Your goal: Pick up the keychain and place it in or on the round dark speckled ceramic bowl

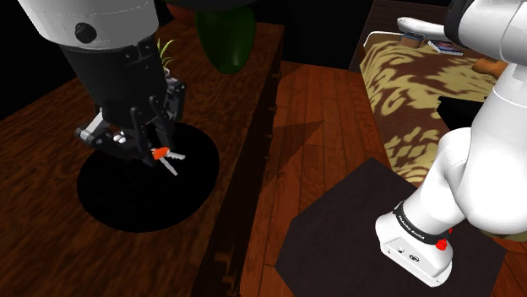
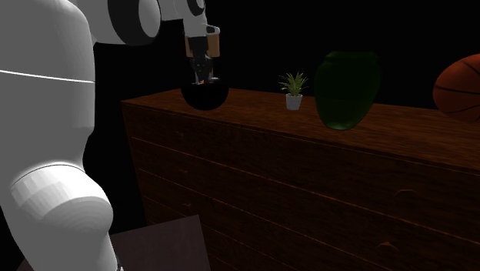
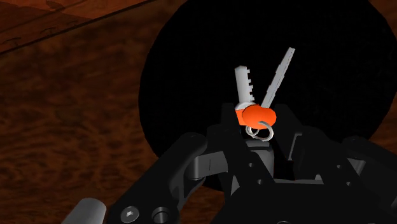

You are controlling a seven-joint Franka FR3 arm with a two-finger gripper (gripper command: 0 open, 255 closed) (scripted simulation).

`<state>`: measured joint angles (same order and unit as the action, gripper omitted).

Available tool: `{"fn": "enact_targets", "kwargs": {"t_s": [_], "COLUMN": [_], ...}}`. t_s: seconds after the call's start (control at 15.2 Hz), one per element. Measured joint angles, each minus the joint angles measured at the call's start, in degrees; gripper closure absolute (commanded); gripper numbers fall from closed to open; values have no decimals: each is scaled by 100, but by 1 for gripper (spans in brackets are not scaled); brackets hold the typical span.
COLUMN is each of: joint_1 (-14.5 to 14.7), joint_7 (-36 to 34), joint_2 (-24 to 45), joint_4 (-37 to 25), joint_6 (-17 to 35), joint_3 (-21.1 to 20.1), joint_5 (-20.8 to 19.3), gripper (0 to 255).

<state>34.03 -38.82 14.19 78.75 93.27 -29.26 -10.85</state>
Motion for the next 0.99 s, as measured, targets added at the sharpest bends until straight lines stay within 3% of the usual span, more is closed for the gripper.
{"fn": "enact_targets", "kwargs": {"t_s": [0.53,0.59,0.99], "joint_1": [-25,-25,-25], "joint_7": [-9,-9,-9], "joint_2": [-37,-37,-37], "joint_4": [221,221,221], "joint_6": [190,190,190], "joint_3": [4,4,4], "joint_5": [18,18,18], "gripper": [255,0,0]}}
